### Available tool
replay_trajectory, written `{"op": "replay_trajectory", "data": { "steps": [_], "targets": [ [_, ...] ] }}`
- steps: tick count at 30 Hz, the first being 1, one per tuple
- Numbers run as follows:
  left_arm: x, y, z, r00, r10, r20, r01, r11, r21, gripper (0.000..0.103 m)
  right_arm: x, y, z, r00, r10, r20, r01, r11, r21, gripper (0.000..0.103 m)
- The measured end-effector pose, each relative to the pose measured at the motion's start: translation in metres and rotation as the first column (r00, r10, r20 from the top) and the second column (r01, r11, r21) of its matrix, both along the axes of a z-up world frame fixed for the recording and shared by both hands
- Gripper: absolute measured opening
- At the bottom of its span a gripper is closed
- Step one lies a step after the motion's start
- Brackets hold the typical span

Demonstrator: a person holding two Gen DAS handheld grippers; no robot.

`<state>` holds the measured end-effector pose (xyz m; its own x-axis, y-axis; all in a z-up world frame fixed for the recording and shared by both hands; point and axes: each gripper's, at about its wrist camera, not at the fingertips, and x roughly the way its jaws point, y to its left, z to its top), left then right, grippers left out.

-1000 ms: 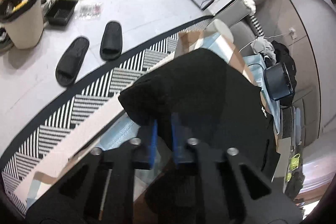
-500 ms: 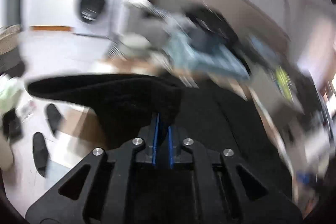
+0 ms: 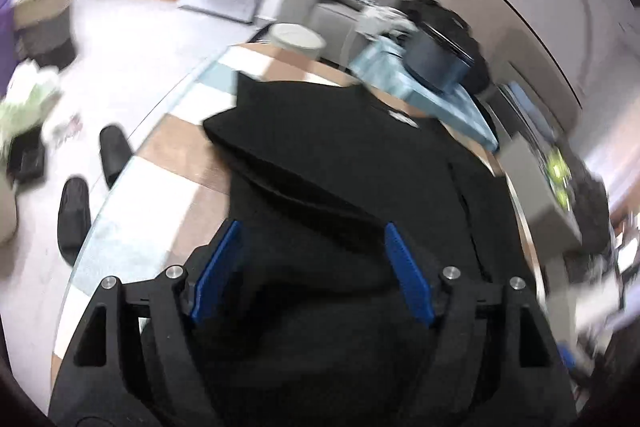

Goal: Fold small clothes

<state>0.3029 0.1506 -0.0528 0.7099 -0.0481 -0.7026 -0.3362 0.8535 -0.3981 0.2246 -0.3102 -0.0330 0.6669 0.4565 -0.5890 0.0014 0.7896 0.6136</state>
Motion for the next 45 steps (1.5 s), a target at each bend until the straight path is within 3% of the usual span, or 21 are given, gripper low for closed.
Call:
{"op": "replay_trajectory", "data": {
  "steps": [6,9,10,14,17,20,25,29,31,32,33,37,45],
  "targets": [
    [0.05,0.039,-0.027,0.993,0.086,-0.076,-0.093,0.991,-0.092,0.07,-0.002,0.001,0.001,1.0,0.0,-0.005,0.0,1.0,0.003,0.075],
    [0.068,0.045,-0.051,0.984,0.088,-0.155,-0.117,0.974,-0.194,0.054,-0.002,0.002,-0.002,1.0,0.003,-0.018,-0.003,1.0,0.003,0.075],
    [0.068,0.045,-0.052,0.985,0.094,-0.142,-0.123,0.97,-0.208,0.054,-0.002,0.002,-0.003,1.0,0.003,-0.022,-0.003,1.0,0.002,0.075],
    [0.069,0.043,-0.054,0.991,0.061,-0.121,-0.089,0.967,-0.24,0.038,0.0,0.0,-0.007,0.999,-0.001,-0.034,0.001,1.0,-0.002,0.075],
    [0.074,0.044,-0.059,0.988,0.068,-0.141,-0.1,0.967,-0.236,0.031,0.001,-0.001,-0.011,0.999,-0.007,-0.04,0.007,1.0,0.005,0.075],
    [0.083,0.041,-0.063,0.984,0.092,-0.151,-0.122,0.972,-0.201,0.004,0.0,-0.001,-0.012,0.999,-0.003,-0.042,0.003,1.0,0.011,0.075],
    [0.098,0.021,-0.044,0.993,0.09,-0.081,-0.099,0.988,-0.115,0.004,-0.003,-0.002,-0.011,0.999,-0.009,-0.048,0.009,1.0,0.002,0.075],
    [0.116,-0.029,-0.005,0.997,-0.063,0.043,0.066,0.996,-0.056,0.006,-0.003,-0.003,-0.009,0.999,-0.017,-0.047,0.016,1.0,-0.013,0.075],
    [0.121,-0.049,0.006,0.99,-0.133,0.05,0.135,0.99,-0.047,0.033,-0.004,-0.003,-0.007,0.999,-0.021,-0.044,0.02,1.0,-0.02,0.075],
    [0.122,-0.06,0.01,0.985,-0.168,0.049,0.17,0.985,-0.033,0.059,-0.005,-0.003,-0.006,0.999,-0.022,-0.043,0.021,1.0,-0.023,0.075],
    [0.12,-0.068,0.015,0.981,-0.184,0.058,0.185,0.983,-0.008,0.069,-0.006,-0.003,-0.006,0.999,-0.023,-0.041,0.022,0.999,-0.025,0.075],
    [0.096,-0.079,0.029,0.972,-0.214,0.099,0.207,0.976,0.073,0.07,-0.009,-0.004,-0.004,0.999,-0.027,-0.034,0.026,0.999,-0.032,0.075],
    [-0.009,-0.039,0.036,0.986,-0.132,0.097,0.125,0.989,0.075,0.072,-0.012,-0.001,0.0,1.0,0.003,-0.012,-0.004,0.999,-0.049,0.075]
  ]
}}
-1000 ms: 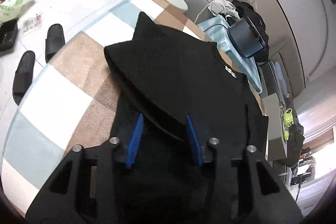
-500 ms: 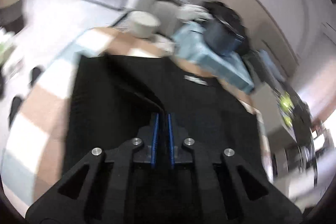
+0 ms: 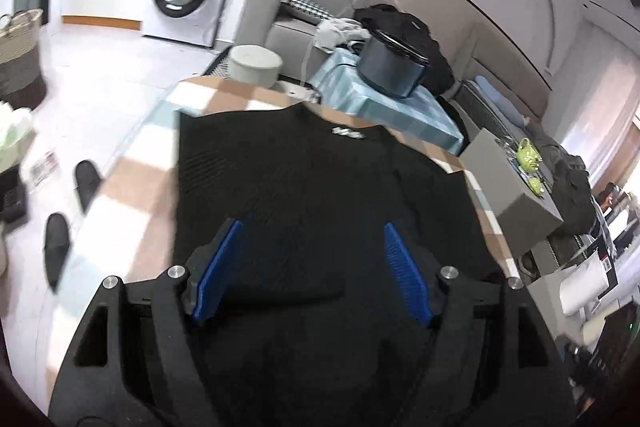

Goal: Fold small clothes

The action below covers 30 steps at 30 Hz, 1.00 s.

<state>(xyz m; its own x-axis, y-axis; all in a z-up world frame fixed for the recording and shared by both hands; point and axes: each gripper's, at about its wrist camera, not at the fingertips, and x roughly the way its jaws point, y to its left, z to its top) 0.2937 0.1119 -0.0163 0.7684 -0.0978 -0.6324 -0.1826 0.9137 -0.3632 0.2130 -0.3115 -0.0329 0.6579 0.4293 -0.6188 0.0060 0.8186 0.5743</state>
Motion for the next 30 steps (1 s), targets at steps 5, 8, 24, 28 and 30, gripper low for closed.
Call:
{"op": "replay_trajectory", "data": {
  "steps": [5,8,24,28,30],
  "targets": [
    [-0.083,0.018,-0.003,0.998,0.068,-0.014,-0.067,0.994,0.089,0.079,-0.01,-0.003,0.006,1.0,0.016,0.02,-0.015,0.997,-0.074,0.075],
    [-0.129,0.025,-0.009,0.993,0.115,-0.006,-0.113,0.984,0.137,0.084,-0.017,-0.013,0.007,1.0,0.015,0.013,-0.013,0.991,-0.136,0.075],
    [-0.203,0.039,-0.074,0.971,0.119,-0.206,-0.09,0.986,0.144,0.094,-0.026,-0.046,-0.024,0.993,0.047,-0.112,-0.078,0.956,-0.283,0.075],
    [-0.19,0.037,-0.086,0.961,0.102,-0.259,-0.073,0.99,0.118,0.08,-0.012,-0.047,-0.037,0.988,0.068,-0.138,-0.103,0.958,-0.269,0.075],
    [-0.178,0.036,-0.091,0.956,0.089,-0.281,-0.063,0.993,0.101,0.07,-0.005,-0.045,-0.042,0.986,0.079,-0.147,-0.116,0.958,-0.263,0.072]
  ]
}}
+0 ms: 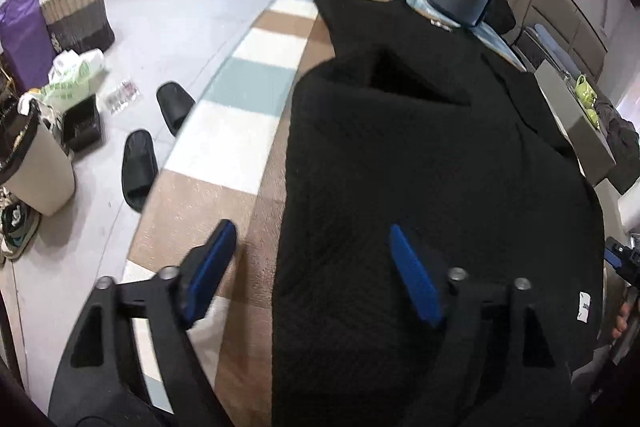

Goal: Fold small clothes

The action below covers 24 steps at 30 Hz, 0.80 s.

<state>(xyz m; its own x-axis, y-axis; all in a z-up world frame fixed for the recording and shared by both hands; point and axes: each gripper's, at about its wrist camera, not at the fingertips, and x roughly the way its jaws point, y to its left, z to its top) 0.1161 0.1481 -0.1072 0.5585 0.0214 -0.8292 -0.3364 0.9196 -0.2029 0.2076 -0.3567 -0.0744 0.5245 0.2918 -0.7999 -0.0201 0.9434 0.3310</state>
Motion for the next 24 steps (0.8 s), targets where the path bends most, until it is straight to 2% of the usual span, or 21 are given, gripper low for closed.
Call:
{"op": "replay_trajectory", "data": {
  "steps": [3,7,8,9,11,14,16,17,18,20,22,24],
  "targets": [
    [0.009,-0.001,-0.002,1.0,-0.016,-0.014,0.015,1.0,-0.011,0.063,0.007,0.007,-0.003,0.999,0.047,0.014,-0.048,0.999,0.015,0.071],
    [0.023,-0.004,-0.002,0.999,-0.029,-0.021,0.029,1.0,-0.002,0.06,0.012,0.017,-0.006,0.995,0.094,0.016,-0.095,0.995,0.029,0.07],
    [0.028,-0.006,-0.002,0.999,-0.032,-0.022,0.032,0.999,0.004,0.049,0.012,0.018,-0.007,0.995,0.099,0.017,-0.099,0.995,0.031,0.07],
    [0.03,-0.007,-0.002,0.999,-0.041,-0.019,0.041,0.999,0.002,0.029,0.011,0.02,-0.007,0.995,0.103,0.02,-0.103,0.994,0.033,0.07],
    [0.035,-0.009,-0.002,0.998,-0.058,-0.01,0.057,0.998,-0.015,0.007,0.01,0.021,-0.009,0.994,0.104,0.025,-0.104,0.994,0.04,0.069],
    [0.033,-0.009,0.005,0.998,-0.063,0.031,0.064,0.998,-0.013,0.004,0.008,0.021,-0.013,0.996,0.085,0.027,-0.086,0.995,0.043,0.056],
    [0.03,-0.007,0.01,0.997,-0.062,0.054,0.063,0.998,-0.013,0.004,0.008,0.02,-0.013,0.997,0.073,0.028,-0.074,0.997,0.035,0.036],
    [0.027,-0.005,0.015,0.996,-0.058,0.074,0.059,0.998,-0.014,0.004,0.008,0.017,-0.015,0.997,0.069,0.024,-0.071,0.996,0.05,0.021],
    [0.026,-0.004,0.019,0.995,-0.059,0.085,0.06,0.998,-0.013,0.003,0.009,0.015,-0.017,0.998,0.063,0.019,-0.064,0.995,0.077,0.012],
    [0.021,-0.002,0.027,0.992,-0.061,0.109,0.062,0.998,0.0,0.003,0.011,0.01,-0.02,0.998,0.053,0.029,-0.056,0.992,0.116,0.006],
    [0.017,-0.001,0.034,0.99,-0.061,0.131,0.058,0.998,0.027,0.003,0.011,0.006,-0.018,0.998,0.033,0.055,-0.041,0.987,0.157,0.005],
    [0.012,0.006,0.04,0.989,-0.035,0.143,0.028,0.998,0.057,0.003,0.009,0.002,-0.01,0.995,0.001,0.096,-0.017,0.987,0.16,0.005]
  ]
}}
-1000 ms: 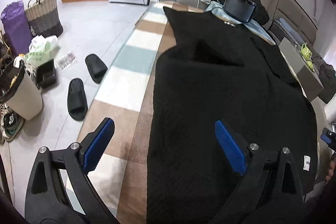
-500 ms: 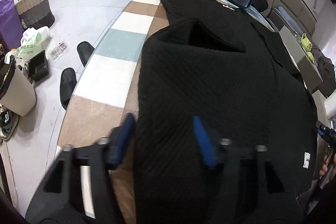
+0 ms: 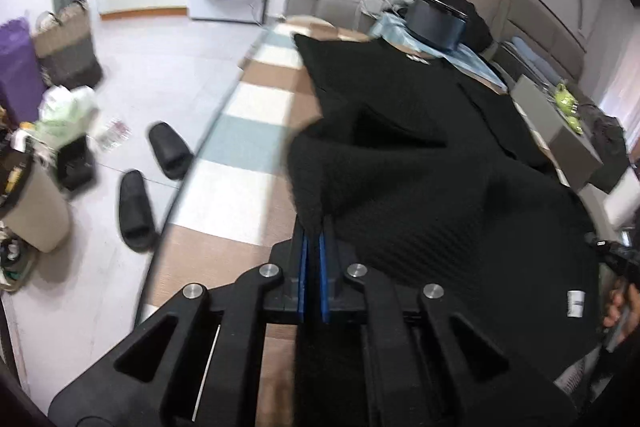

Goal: Fold small clothes

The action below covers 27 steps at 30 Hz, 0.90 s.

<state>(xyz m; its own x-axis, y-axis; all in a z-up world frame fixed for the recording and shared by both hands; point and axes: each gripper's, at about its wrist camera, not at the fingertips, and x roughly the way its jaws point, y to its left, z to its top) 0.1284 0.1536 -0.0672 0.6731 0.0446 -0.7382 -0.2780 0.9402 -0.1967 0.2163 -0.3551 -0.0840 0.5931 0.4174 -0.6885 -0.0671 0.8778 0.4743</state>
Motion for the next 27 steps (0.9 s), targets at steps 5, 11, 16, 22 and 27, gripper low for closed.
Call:
{"op": "replay_trajectory", "data": {
  "steps": [5,11,16,22,27],
  "targets": [
    [-0.004,0.01,-0.007,1.0,0.003,-0.012,-0.004,0.999,-0.034,0.003,-0.005,-0.01,0.022,0.996,-0.06,0.065,0.06,0.998,0.012,0.005],
    [-0.005,0.011,-0.014,0.999,-0.004,-0.045,0.002,0.999,-0.045,0.007,0.0,-0.012,0.021,0.999,-0.048,0.004,0.048,0.998,-0.034,0.034],
    [-0.007,0.006,-0.022,0.998,-0.022,-0.063,0.016,0.995,-0.094,0.05,-0.001,-0.014,0.01,1.0,-0.025,-0.017,0.024,1.0,-0.006,0.056],
    [-0.015,-0.001,-0.028,0.996,-0.018,-0.086,0.007,0.992,-0.124,0.052,-0.001,-0.006,0.0,0.998,0.014,-0.061,-0.015,1.0,-0.023,0.056],
    [-0.034,-0.008,-0.03,0.995,-0.007,-0.099,-0.004,0.993,-0.119,0.052,-0.027,-0.005,0.003,0.998,0.001,-0.066,-0.003,0.999,-0.038,0.056]
  ]
}}
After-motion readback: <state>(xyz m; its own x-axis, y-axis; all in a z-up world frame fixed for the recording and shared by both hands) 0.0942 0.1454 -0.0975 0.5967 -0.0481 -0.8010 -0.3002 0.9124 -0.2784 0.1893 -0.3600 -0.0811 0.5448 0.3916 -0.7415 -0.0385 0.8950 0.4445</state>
